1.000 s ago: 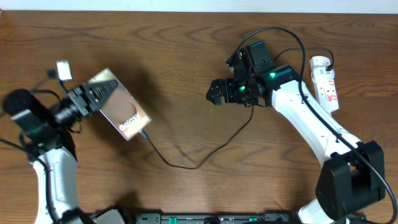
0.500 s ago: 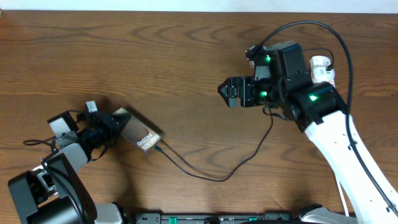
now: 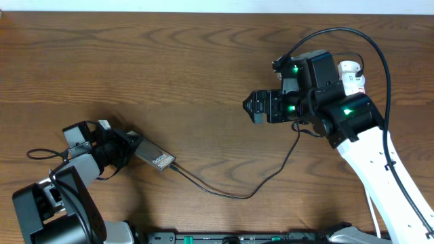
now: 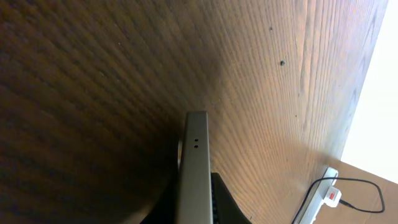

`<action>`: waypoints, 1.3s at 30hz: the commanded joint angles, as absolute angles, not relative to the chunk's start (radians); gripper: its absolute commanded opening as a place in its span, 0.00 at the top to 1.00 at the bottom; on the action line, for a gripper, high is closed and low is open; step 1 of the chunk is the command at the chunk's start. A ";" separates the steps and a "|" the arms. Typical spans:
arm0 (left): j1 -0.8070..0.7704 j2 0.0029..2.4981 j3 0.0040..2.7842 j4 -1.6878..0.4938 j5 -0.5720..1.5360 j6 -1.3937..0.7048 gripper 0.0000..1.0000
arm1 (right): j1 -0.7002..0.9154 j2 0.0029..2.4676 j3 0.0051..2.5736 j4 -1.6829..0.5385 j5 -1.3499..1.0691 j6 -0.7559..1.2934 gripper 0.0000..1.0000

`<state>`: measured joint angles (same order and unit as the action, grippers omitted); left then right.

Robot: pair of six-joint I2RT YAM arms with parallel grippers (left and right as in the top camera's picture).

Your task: Plug charger to phone and switch on socket

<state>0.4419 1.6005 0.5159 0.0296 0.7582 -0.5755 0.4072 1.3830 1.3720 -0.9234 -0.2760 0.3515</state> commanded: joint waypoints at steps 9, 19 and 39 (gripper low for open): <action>0.439 1.601 0.518 -0.028 0.663 -0.538 0.86 | 0.408 1.374 1.380 -0.932 -0.260 0.336 0.01; 0.439 1.601 0.518 -0.083 0.665 -0.538 0.67 | 0.408 1.375 1.380 -0.933 -0.260 0.336 0.01; 0.439 1.601 0.518 -0.193 0.644 -0.561 0.55 | 0.408 1.375 1.380 -0.936 -0.260 0.335 0.01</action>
